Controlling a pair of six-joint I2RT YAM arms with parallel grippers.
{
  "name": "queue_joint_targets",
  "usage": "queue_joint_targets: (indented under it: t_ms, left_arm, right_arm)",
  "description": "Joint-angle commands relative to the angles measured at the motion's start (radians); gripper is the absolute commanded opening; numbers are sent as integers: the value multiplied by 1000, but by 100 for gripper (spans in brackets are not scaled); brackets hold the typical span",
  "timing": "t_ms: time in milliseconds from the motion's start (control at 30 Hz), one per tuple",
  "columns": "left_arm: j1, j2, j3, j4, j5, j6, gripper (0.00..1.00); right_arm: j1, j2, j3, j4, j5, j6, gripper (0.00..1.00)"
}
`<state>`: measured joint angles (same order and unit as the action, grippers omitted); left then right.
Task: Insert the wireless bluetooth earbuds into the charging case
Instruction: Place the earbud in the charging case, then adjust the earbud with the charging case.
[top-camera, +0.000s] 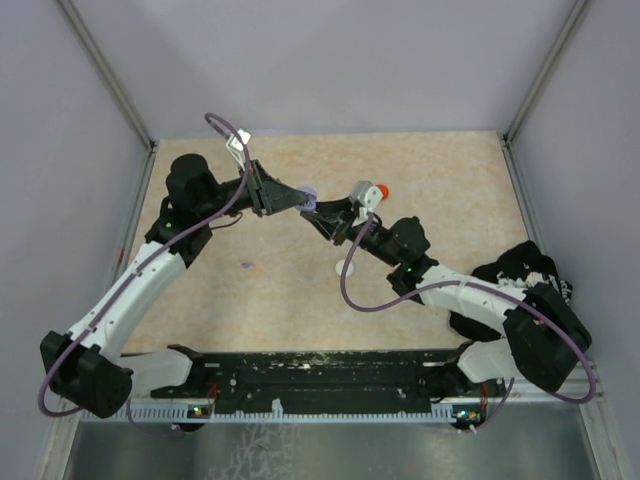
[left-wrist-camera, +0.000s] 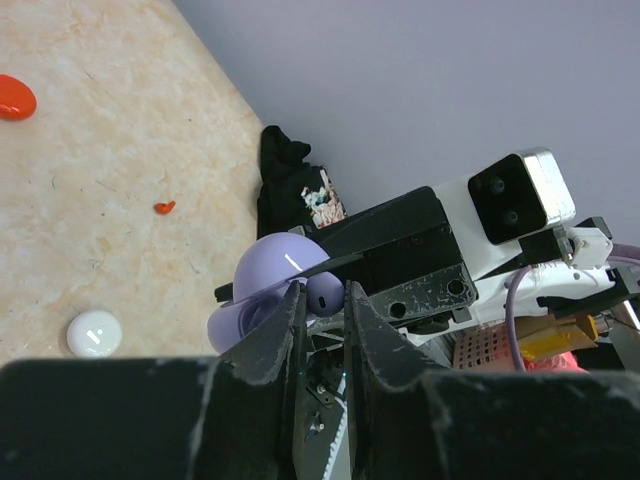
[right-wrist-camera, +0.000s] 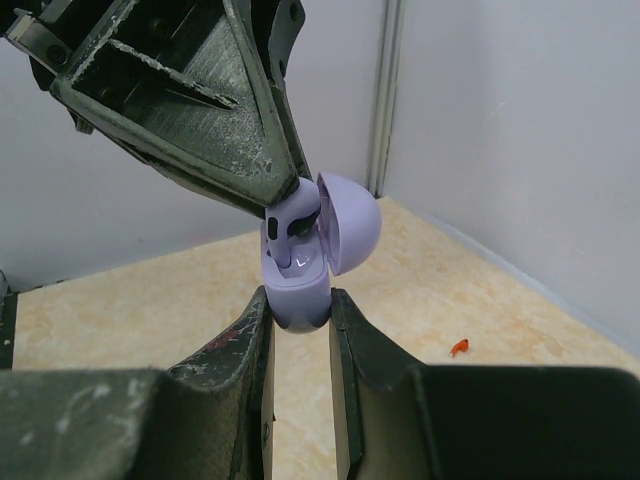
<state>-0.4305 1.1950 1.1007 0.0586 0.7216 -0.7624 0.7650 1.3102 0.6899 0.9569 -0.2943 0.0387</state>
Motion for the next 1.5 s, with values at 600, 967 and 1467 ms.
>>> queue_joint_targets:
  t_ms: [600, 967, 1467]
  left_arm:
    - [-2, -18, 127, -238, -100, 166, 36]
    - [-3, -1, 170, -271, -60, 167, 39]
    - [-26, -13, 193, -412, -146, 203, 40]
  right_arm:
    - [9, -18, 47, 68, -31, 8, 0]
    - [22, -26, 54, 3, -10, -52, 0]
    - [23, -22, 57, -6, 0, -72, 0]
